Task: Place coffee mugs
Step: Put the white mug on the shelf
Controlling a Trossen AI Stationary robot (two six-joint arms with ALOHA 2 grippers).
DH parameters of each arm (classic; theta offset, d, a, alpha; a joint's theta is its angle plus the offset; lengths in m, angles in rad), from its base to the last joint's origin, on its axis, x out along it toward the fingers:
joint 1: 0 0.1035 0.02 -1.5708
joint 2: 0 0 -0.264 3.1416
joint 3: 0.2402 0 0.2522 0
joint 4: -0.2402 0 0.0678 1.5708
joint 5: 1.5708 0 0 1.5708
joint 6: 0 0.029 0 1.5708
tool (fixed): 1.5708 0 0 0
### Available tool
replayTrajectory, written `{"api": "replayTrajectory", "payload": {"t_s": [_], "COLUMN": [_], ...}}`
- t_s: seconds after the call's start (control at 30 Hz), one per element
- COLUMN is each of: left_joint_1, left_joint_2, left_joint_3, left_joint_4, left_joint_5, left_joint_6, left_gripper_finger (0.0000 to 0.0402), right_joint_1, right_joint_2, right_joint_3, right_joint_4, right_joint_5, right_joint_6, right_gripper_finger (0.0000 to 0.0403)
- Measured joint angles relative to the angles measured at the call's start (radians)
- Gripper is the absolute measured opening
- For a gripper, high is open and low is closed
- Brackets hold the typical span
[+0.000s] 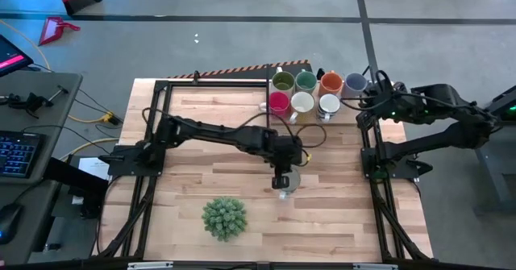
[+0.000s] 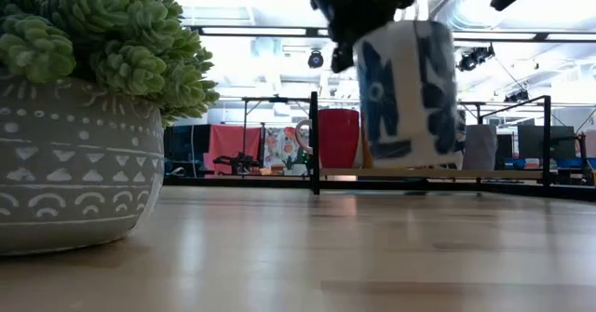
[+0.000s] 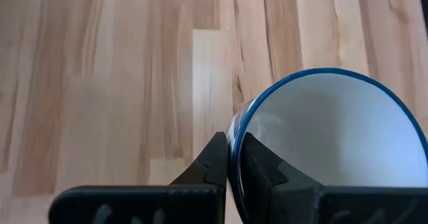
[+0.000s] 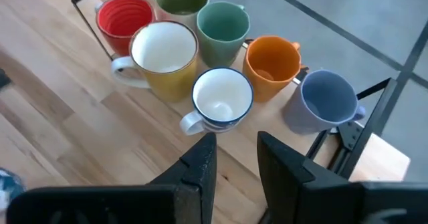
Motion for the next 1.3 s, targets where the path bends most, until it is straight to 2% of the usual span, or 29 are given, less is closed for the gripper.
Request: {"api": "replayTrajectory", "payload": {"t_s": [0.27,0.47,0.97,1.13,1.3], "left_joint_1": [0.027,0.037,0.037,0.035,0.035], "left_joint_2": [0.135,0.208,0.219,0.219,0.219], "left_joint_3": [0.194,0.273,0.276,0.276,0.276], "left_joint_4": [0.001,-0.005,-0.050,-0.050,-0.053], "left_joint_5": [-0.003,0.001,-0.039,-0.032,-0.029], "left_joint_6": [0.038,0.062,0.047,0.053,0.047], "left_gripper_finger": [0.0007,0.0007,0.0007,0.0007,0.0007], "right_joint_1": [0.000,0.000,0.000,0.000,0.000], "right_joint_2": [-0.001,0.000,0.000,-0.002,-0.008], "right_joint_3": [0.000,0.000,0.000,0.002,0.015], "right_joint_4": [0.004,0.004,0.011,0.108,0.114], "right_joint_5": [-0.020,-0.023,-0.042,-0.051,-0.050], "right_joint_6": [0.049,0.049,0.096,-0.044,-0.053], "right_gripper_finger": [0.0085,0.0085,0.0085,0.0085,0.0085]}}
